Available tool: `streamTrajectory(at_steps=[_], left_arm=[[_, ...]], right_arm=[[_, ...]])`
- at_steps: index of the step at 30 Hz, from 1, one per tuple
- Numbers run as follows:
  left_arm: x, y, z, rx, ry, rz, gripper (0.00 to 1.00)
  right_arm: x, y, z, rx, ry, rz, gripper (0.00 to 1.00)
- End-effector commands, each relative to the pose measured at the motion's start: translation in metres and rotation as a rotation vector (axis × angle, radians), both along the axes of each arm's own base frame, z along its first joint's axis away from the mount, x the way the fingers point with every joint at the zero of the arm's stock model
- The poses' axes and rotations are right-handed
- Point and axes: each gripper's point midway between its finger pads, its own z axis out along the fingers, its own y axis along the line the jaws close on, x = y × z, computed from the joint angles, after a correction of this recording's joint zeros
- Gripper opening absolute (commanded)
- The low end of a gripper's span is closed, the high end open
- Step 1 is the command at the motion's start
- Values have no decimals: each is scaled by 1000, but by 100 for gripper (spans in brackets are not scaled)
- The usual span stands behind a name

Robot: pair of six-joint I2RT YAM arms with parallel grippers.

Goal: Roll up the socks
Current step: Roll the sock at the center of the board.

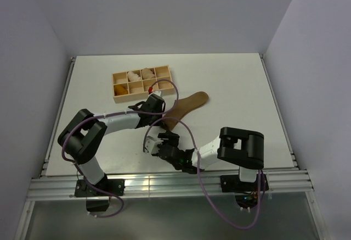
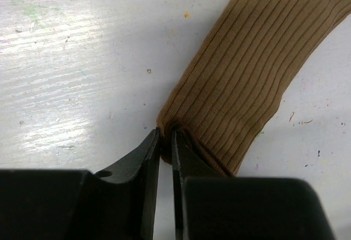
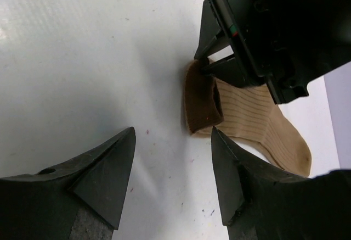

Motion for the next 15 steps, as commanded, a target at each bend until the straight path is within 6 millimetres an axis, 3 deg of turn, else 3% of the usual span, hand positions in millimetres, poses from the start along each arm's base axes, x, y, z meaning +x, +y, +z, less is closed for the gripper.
streamTrajectory(at_steps=[1,11,15], left_arm=[[-19,7,-15,43,90,-47,18],[-21,2,-10,18,90,-61,18],[-20,2,-7,20,87,-58,18]], right_arm=[[18,10,19,54,-73,-41,64],[33,1,-5,-18,-8,-83,61],[32,-7,-22,-64,55,-103,51]])
